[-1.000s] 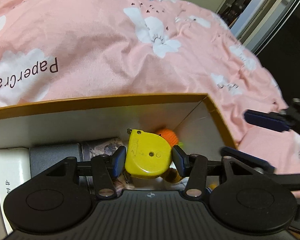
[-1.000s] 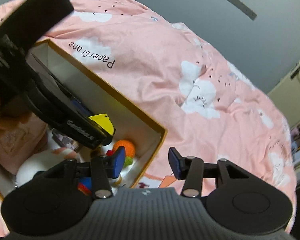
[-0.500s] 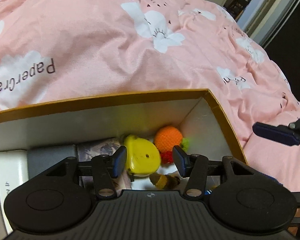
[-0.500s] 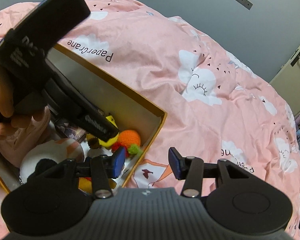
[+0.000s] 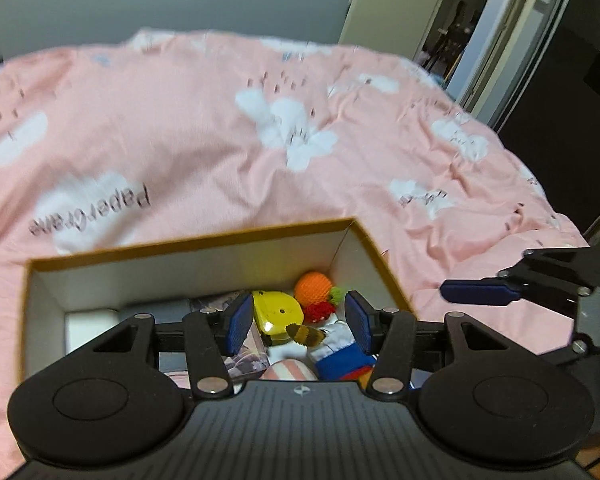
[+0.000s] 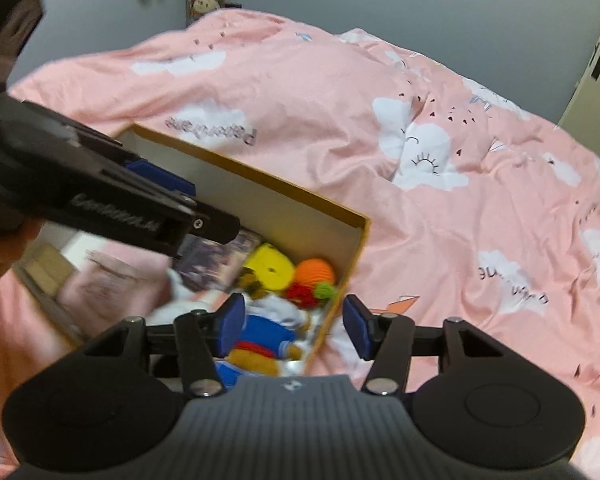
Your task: Organize objects
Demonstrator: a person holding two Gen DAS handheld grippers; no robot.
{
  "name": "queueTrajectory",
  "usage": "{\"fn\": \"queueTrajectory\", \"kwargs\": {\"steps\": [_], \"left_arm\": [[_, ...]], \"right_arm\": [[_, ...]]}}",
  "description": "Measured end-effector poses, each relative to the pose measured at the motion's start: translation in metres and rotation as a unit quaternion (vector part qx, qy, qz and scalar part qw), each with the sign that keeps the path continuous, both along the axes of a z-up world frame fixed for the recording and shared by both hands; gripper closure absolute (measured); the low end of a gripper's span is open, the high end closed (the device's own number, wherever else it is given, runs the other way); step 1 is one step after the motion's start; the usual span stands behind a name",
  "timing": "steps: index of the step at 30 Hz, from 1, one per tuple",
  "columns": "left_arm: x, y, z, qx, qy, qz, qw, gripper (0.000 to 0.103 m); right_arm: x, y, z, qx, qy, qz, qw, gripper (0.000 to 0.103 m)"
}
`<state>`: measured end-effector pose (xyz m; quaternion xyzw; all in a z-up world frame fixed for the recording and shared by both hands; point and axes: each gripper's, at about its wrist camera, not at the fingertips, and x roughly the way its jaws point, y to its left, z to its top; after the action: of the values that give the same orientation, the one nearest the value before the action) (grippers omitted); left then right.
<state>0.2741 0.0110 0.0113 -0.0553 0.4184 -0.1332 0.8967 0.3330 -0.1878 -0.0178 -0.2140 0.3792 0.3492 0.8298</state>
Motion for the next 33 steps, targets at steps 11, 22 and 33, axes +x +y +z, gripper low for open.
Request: {"fn": "queueTrajectory", "kwargs": {"steps": [11,22,33], "left_arm": [[-0.095,0.007,0.073,0.073,-0.137,0.048,0.9868,0.043],[-0.189,0.017,0.072,0.119,-0.226,0.152,0.9547,0.019],[-0.194,0.022,0.022,0.086,-0.156,0.177,0.968,0.019]], "right_arm": [[-0.063,-0.016,0.059,0.102,0.002,-0.031,0.994,0.032],[-0.149,-0.036,0.06,0.244,-0.024,-0.095,0.965,0.022],[-0.178,-0.038,0.025,0.227,-0.063,-0.132,0.963,0.011]]}}
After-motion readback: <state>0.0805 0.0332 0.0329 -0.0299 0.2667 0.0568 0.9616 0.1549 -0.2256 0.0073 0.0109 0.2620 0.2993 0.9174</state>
